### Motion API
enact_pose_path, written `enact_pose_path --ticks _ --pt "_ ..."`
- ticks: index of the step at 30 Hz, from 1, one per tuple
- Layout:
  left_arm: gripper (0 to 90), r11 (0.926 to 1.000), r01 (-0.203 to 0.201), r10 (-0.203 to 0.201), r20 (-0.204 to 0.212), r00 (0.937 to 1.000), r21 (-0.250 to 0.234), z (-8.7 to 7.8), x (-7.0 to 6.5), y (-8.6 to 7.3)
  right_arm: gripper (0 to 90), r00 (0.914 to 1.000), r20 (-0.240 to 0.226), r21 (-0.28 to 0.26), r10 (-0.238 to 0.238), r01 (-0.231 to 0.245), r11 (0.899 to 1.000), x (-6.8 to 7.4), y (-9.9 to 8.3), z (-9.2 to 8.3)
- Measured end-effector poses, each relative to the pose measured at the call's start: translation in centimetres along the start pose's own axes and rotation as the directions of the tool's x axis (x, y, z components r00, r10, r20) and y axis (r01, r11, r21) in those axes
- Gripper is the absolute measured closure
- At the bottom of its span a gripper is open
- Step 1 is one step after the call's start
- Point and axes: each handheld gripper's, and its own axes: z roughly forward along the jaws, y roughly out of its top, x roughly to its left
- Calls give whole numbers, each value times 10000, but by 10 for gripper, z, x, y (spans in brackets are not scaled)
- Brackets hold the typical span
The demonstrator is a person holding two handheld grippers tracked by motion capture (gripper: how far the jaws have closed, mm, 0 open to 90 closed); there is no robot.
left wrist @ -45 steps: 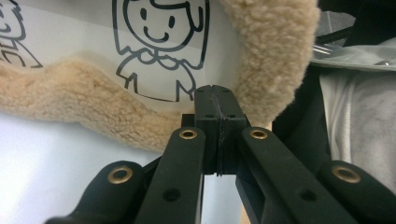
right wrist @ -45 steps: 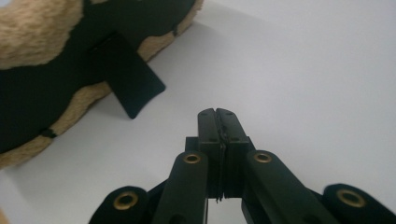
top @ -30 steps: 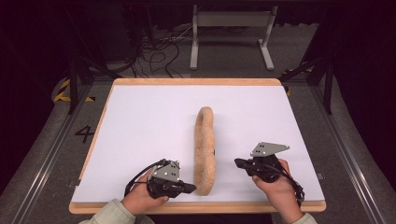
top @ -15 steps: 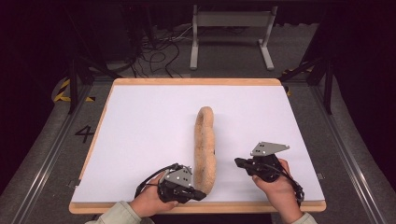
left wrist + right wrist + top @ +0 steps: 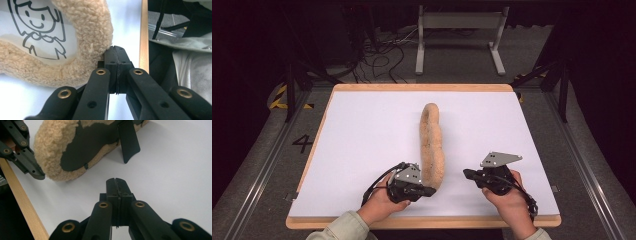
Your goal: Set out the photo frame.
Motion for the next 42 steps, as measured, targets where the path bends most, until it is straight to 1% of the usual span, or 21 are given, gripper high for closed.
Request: enact_pose_path --ticks 1,2,3,5,6,8,9,10,12,13,15,17,18,19,20,24,28,33,36,37,42 --pt "899 10000 -57 57 -98 9999 -24 -2 -2 -1 900 10000 -7 7 3 -3 10000 0 0 0" --pt "898 10000 -57 57 -98 9999 -24 -2 -2 -1 900 10000 -7 7 3 -3 10000 0 0 0" --pt "898 9999 -99 98 -88 9999 -117 -6 -4 -2 900 10000 -3 -7 8 -8 10000 0 0 -1" --pt "898 9995 -306 300 -675 9973 -85 -13 -7 -6 900 10000 15 -44 28 -28 10000 -1 -1 -2" --pt "899 9998 -184 177 -1064 9942 -53 -16 -6 -9 900 10000 18 -61 29 -28 10000 -1 -1 -3" --pt "899 9996 269 -282 -1385 9900 -116 -19 -2 -14 900 10000 25 -70 19 -19 10000 -1 -1 -3" --pt "899 9992 386 -389 -1547 9872 -51 -18 0 -15 900 10000 26 -62 21 -20 10000 -2 -1 -3" --pt "899 9988 480 -478 -1681 9846 -28 -17 1 -15 900 10000 44 -44 15 -15 10000 -2 -1 -3" --pt "899 9983 590 -580 -1770 9825 4 -13 4 -15 900 10000 45 -37 18 -18 10000 -2 0 -2" --pt "899 9982 598 -585 -1770 9825 17 -10 5 -14 900 10000 59 -28 14 -14 10000 -2 0 -2" --pt "899 9980 628 -613 -1618 9849 44 -4 4 -11 900 10000 72 -22 16 -16 10000 -2 0 -2" --pt "899 9983 576 -560 -1527 9867 63 -1 2 -10 900 10000 80 -38 24 -23 10000 -2 0 -3" --pt "899 9980 629 -611 -1440 9877 80 0 2 -9 900 10000 92 -36 5 -5 10000 -2 0 -3" --pt "899 9981 616 -607 -1407 9882 21 1 2 -8 900 10000 84 -74 14 -13 10000 -2 -1 -3" --pt "899 9974 720 -711 -1304 9889 22 2 3 -8 900 10000 90 -65 3 -2 10000 -2 0 -4" --pt "899 9976 697 -689 -1191 9905 24 9 2 -3 900 10000 90 -114 14 -13 9999 -1 0 -7" --pt "899 9975 705 -702 -972 9928 -7 18 2 3 900 9999 112 -192 2 0 9998 0 1 -11" --pt "898 9978 665 -664 -923 9935 -15 30 1 12 900 9997 227 -296 114 -107 9995 -2 -1 -17" --pt "898 9976 697 -697 -875 9937 -32 38 0 17 900 9993 332 -353 192 -180 9992 -5 -2 -21" --pt "898 9970 764 -768 -856 9934 -77 40 0 19 900 9992 337 -380 226 -214 9991 -6 -2 -22" --pt "898 9966 801 -813 -894 9927 -169 52 -1 26 882 9984 396 -495 391 -371 9981 -10 -2 -27"
